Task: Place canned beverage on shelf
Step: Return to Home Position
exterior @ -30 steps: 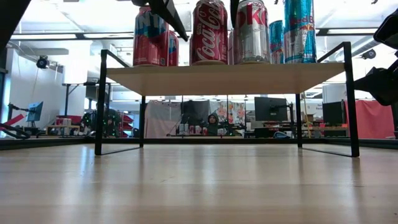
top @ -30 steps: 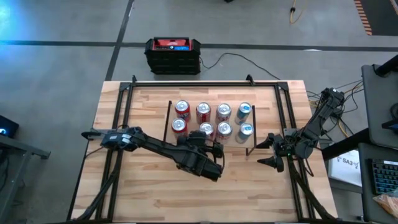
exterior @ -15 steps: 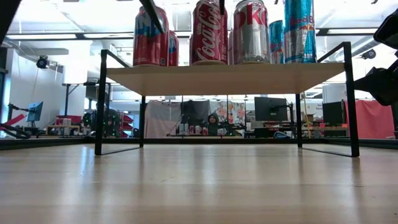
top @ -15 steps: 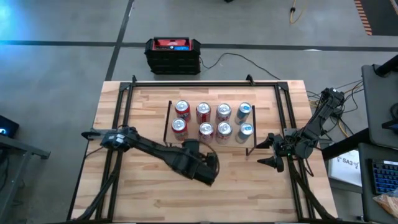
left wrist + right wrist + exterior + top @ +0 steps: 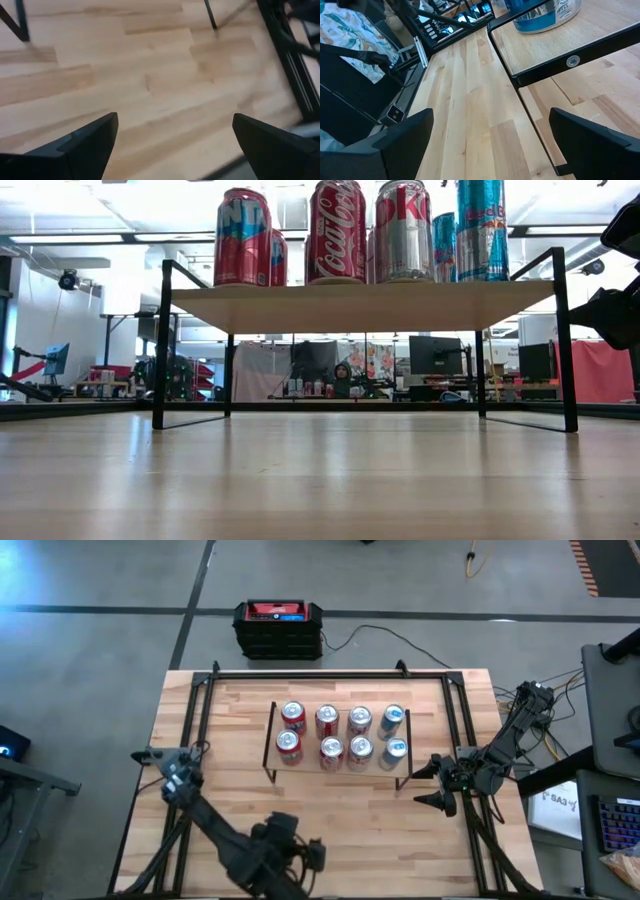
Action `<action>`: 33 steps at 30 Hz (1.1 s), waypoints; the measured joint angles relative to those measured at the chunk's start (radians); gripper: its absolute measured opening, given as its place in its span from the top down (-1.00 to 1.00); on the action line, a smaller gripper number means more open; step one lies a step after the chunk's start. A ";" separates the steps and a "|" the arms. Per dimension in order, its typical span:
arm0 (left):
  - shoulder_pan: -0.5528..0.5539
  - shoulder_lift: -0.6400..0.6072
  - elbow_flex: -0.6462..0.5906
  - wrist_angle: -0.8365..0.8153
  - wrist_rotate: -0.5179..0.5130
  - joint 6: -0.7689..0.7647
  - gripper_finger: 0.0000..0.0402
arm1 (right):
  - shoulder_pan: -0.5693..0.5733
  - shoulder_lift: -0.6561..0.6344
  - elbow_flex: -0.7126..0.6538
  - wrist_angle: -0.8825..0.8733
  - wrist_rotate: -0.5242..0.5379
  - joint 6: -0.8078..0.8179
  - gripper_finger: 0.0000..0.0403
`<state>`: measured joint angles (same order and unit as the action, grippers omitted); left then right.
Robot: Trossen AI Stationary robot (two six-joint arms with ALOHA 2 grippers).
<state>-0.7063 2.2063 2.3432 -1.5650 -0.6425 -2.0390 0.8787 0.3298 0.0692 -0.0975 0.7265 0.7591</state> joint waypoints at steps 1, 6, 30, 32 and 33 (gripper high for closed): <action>-0.011 0.000 0.000 0.008 0.000 0.010 -0.88 | 0.000 0.000 0.000 0.000 0.000 0.000 -0.91; -0.060 0.000 0.000 0.064 0.019 0.185 -0.88 | 0.000 0.000 0.000 0.000 0.000 0.000 -0.91; 0.050 -0.008 -0.138 0.616 -0.242 1.289 -0.88 | 0.000 0.000 0.000 0.000 0.000 0.000 -0.91; 0.057 -0.029 -0.224 0.725 -0.245 1.353 -0.88 | 0.000 0.000 0.000 0.000 0.000 0.000 -0.91; 0.061 -0.048 -0.279 0.788 -0.234 1.389 -0.88 | 0.000 0.000 0.000 0.000 0.000 0.000 -0.91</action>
<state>-0.6454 2.1588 2.0639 -0.7774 -0.8764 -0.6502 0.8786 0.3298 0.0692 -0.0978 0.7265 0.7592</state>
